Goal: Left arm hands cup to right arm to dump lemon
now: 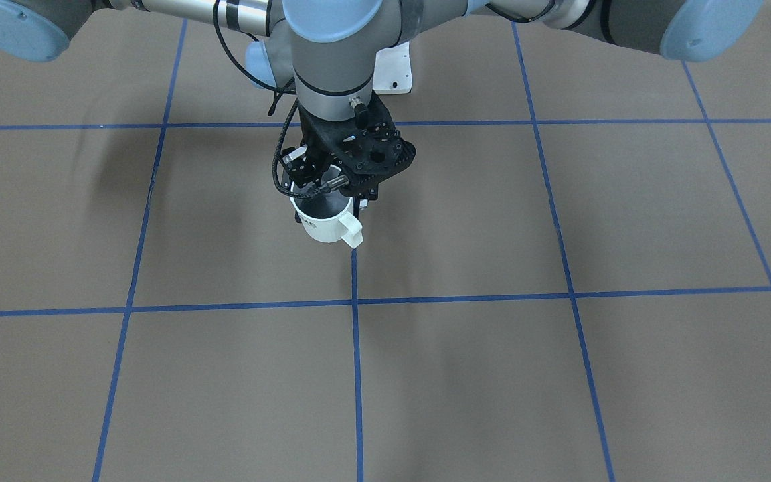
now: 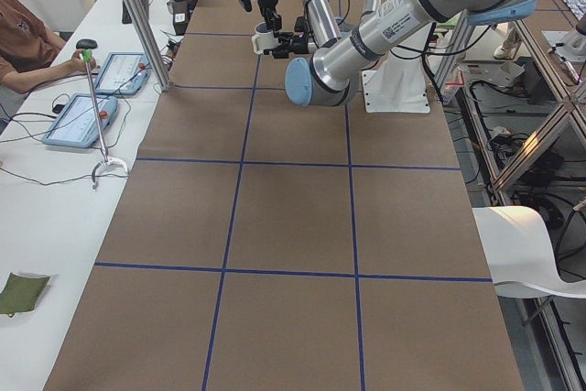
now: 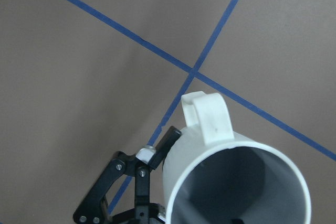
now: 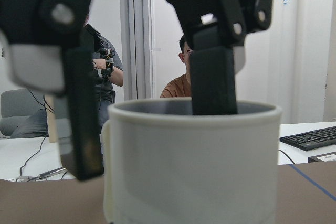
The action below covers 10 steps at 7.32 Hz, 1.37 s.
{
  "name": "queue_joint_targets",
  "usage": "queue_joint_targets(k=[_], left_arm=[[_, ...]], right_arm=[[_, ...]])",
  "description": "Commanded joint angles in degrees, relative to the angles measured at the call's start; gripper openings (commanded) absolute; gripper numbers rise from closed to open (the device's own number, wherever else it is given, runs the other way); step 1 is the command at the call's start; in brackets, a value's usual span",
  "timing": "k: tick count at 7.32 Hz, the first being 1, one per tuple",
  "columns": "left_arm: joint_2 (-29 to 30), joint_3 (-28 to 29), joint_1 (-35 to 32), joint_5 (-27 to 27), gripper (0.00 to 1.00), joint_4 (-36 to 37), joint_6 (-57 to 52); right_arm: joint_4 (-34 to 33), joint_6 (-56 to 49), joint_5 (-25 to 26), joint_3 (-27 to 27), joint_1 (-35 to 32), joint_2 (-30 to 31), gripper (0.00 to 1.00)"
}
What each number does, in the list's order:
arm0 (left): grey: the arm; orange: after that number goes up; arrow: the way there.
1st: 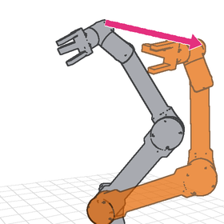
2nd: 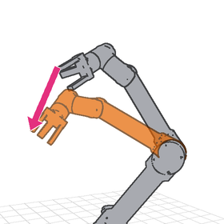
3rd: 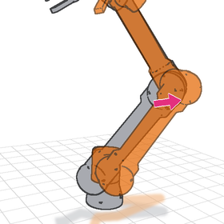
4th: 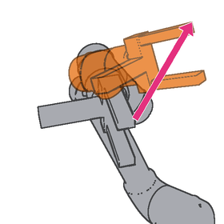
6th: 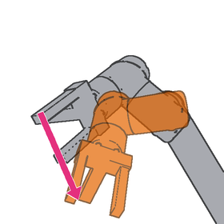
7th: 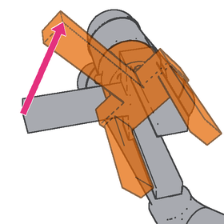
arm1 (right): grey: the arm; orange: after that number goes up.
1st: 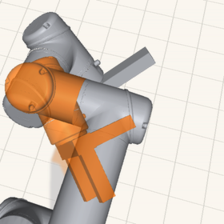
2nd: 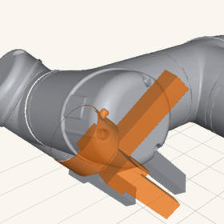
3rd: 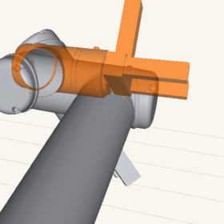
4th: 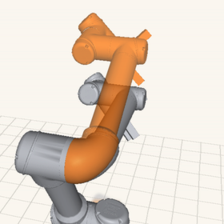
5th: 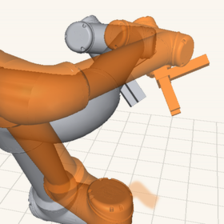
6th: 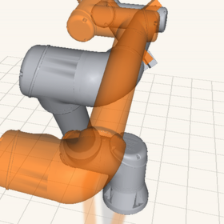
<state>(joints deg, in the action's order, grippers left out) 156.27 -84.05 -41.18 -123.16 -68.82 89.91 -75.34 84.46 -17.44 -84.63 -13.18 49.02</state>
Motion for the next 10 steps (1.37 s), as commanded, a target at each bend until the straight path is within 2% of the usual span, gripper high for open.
queue_joint_targets(k=[1,4,7,8,10], left_arm=[[-0.08,0.12,-0.13,0.28,0.64,0.00,0.00],[-0.61,-0.06,-0.13,0.28,0.57,0.00,0.00],[-0.52,-0.15,-0.05,0.37,0.35,0.44,0.09],[-0.52,-0.15,-0.05,0.37,0.30,0.44,0.09],[-0.52,-0.15,-0.05,0.37,0.00,0.62,0.09]], right_arm=[[0.10,0.00,0.04,-0.27,0.00,0.46,0.35],[0.11,0.00,0.04,-0.71,0.00,0.64,0.35],[0.11,0.00,0.04,-1.15,-0.09,0.81,0.36],[0.11,0.00,0.04,-1.24,-0.09,0.81,0.36],[0.19,0.00,-0.05,-1.33,0.00,0.81,0.39]])
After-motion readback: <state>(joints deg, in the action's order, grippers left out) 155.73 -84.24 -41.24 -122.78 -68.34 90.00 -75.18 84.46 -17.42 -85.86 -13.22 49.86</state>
